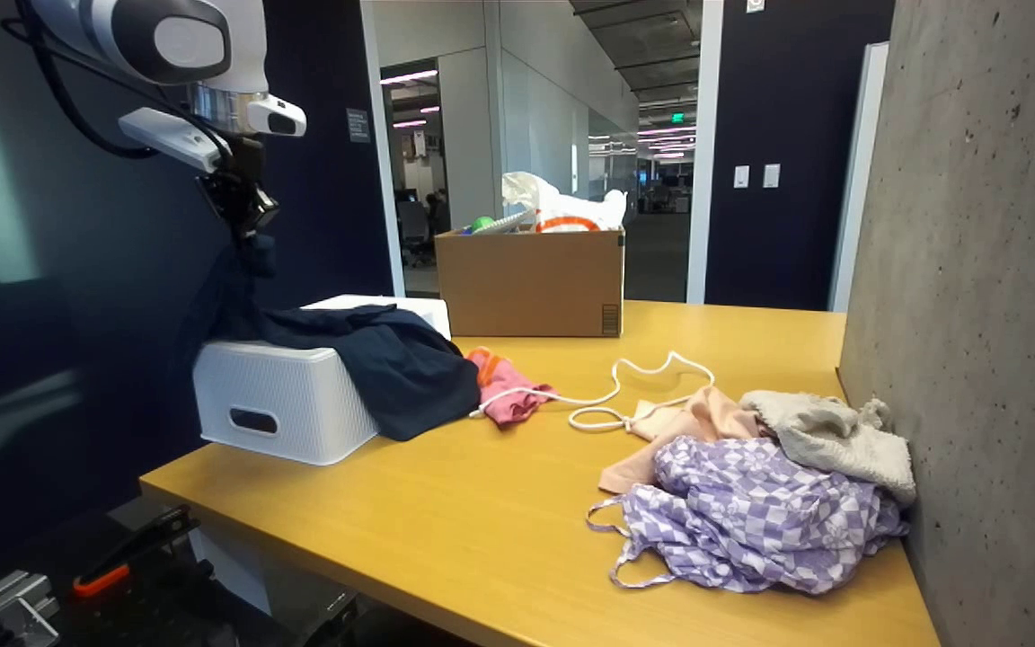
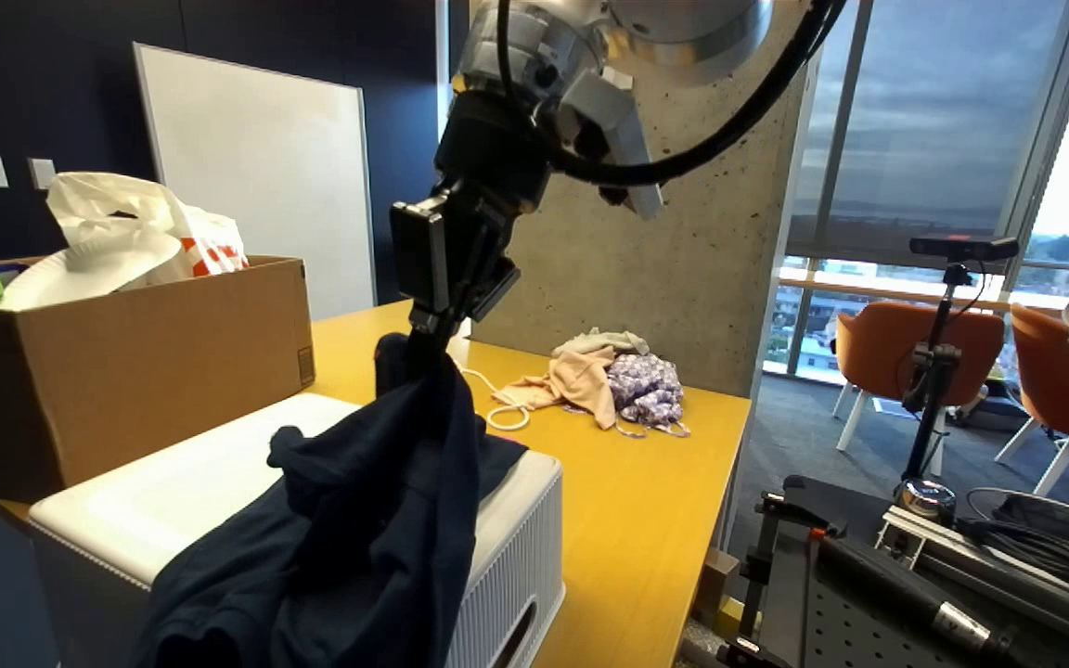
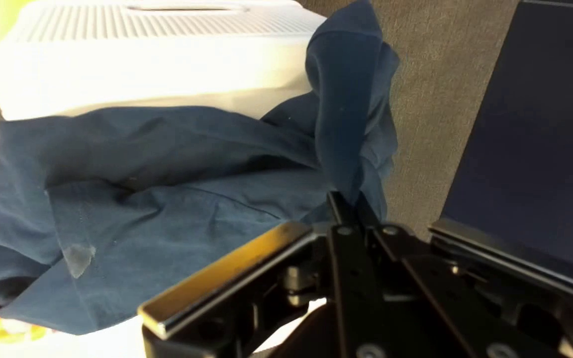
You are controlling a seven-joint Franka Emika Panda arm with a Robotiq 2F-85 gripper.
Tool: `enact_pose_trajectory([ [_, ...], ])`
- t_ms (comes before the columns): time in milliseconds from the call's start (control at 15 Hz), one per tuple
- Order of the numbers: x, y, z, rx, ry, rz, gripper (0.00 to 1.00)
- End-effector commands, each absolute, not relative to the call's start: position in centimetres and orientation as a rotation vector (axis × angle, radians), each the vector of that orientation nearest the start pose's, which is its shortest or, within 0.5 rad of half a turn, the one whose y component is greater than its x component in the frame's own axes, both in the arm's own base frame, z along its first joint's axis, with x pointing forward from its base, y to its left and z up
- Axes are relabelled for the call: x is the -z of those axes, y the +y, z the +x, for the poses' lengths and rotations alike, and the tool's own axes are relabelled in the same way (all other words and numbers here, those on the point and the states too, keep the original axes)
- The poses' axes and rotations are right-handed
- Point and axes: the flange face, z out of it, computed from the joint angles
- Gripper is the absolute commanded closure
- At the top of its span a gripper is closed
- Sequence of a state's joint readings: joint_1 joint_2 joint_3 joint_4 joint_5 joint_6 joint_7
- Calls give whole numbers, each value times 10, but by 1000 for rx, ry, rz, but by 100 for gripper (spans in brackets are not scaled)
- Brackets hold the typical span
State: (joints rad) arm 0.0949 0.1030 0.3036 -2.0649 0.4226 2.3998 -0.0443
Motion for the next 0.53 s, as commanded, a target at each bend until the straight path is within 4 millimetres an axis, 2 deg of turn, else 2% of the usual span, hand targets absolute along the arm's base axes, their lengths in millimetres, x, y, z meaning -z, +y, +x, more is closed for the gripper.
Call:
enact_pose_trajectory([
  [0, -435, 235, 527, 195, -202, -2750, 99],
  [200, -453, 242, 519, 249, -287, -2751, 99],
  [467, -473, 243, 508, 252, -190, -2842, 99],
])
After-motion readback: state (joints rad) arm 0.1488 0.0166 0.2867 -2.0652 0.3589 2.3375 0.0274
